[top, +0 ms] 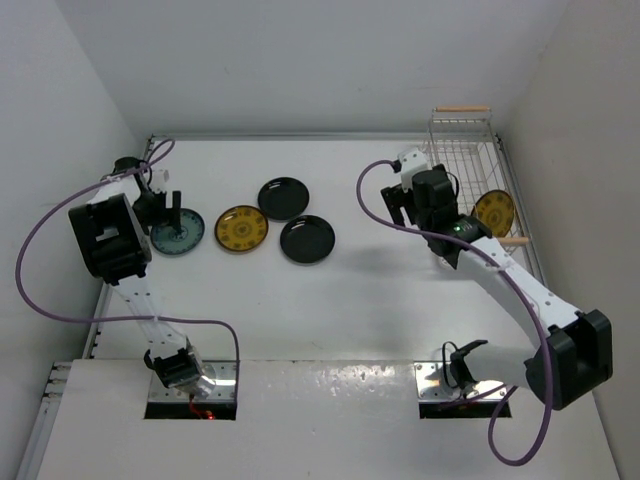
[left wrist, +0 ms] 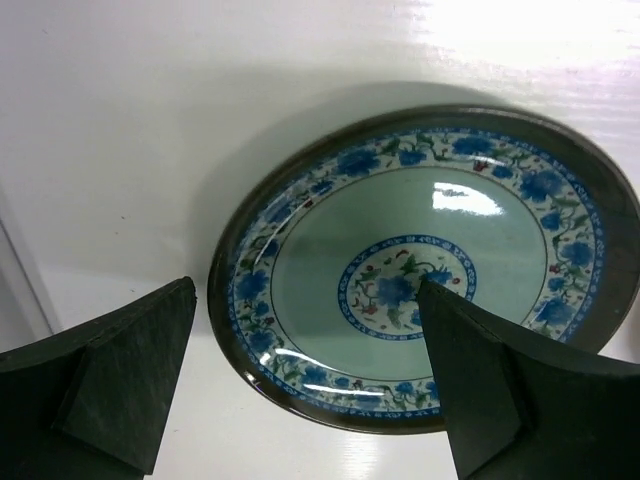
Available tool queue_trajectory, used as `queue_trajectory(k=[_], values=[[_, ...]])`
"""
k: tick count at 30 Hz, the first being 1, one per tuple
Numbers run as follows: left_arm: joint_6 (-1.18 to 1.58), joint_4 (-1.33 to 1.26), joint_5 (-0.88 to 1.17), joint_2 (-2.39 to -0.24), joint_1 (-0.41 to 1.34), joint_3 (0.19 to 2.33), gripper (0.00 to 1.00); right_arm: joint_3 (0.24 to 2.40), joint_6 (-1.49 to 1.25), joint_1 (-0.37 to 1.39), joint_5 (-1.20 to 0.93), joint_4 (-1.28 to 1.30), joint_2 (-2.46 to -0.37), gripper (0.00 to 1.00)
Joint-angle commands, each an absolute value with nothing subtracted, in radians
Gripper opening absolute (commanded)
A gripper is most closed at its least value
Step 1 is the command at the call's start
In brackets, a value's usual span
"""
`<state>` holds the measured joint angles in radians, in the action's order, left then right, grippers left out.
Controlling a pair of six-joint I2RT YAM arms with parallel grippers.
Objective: Load the plates into the dish rack
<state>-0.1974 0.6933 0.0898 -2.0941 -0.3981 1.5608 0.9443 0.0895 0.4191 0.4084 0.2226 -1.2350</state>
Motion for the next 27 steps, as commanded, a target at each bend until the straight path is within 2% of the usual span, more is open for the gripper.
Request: queue_trajectory(k=[1, 6, 9, 10, 13, 16, 19, 20, 21, 27], values=[[-0.204, 0.687, 0.133, -2.042, -0.436, 1.545, 0.97, 0.950, 0.058, 0.455, 0.413, 0.206, -1.221, 0.90], [-0.218, 0.715, 0.158, -2.138, -0.495, 1.554, 0.94, 0.956, 0.071, 0.492, 0.416, 0.202, -1.236, 0.90], [-0.230, 0.724, 0.185, -2.170, -0.495, 1.542, 0.83, 0.960, 0.075, 0.506, 0.417, 0.196, -1.239, 0.90], [-0.239, 0.724, 0.204, -2.171, -0.495, 1.542, 0.78, 0.960, 0.075, 0.511, 0.416, 0.196, -1.241, 0.90], [-0.249, 0.735, 0.271, -2.181, -0.495, 1.542, 0.52, 0.960, 0.071, 0.531, 0.417, 0.186, -1.241, 0.90], [-0.249, 0.762, 0.281, -2.203, -0.495, 1.552, 0.38, 0.954, 0.075, 0.544, 0.419, 0.178, -1.236, 0.90], [-0.249, 0.785, 0.291, -2.223, -0.505, 1.578, 0.19, 0.943, 0.080, 0.566, 0.428, 0.179, -1.226, 0.90], [-0.249, 0.796, 0.291, -2.223, -0.515, 1.578, 0.05, 0.943, 0.080, 0.558, 0.434, 0.183, -1.224, 0.90], [-0.249, 0.807, 0.304, -2.223, -0.525, 1.588, 0.00, 0.934, 0.081, 0.558, 0.443, 0.181, -1.220, 0.90], [-0.305, 0.874, 0.441, -2.177, -0.543, 1.629, 0.00, 0.904, 0.066, 0.558, 0.424, 0.170, -1.186, 0.90]])
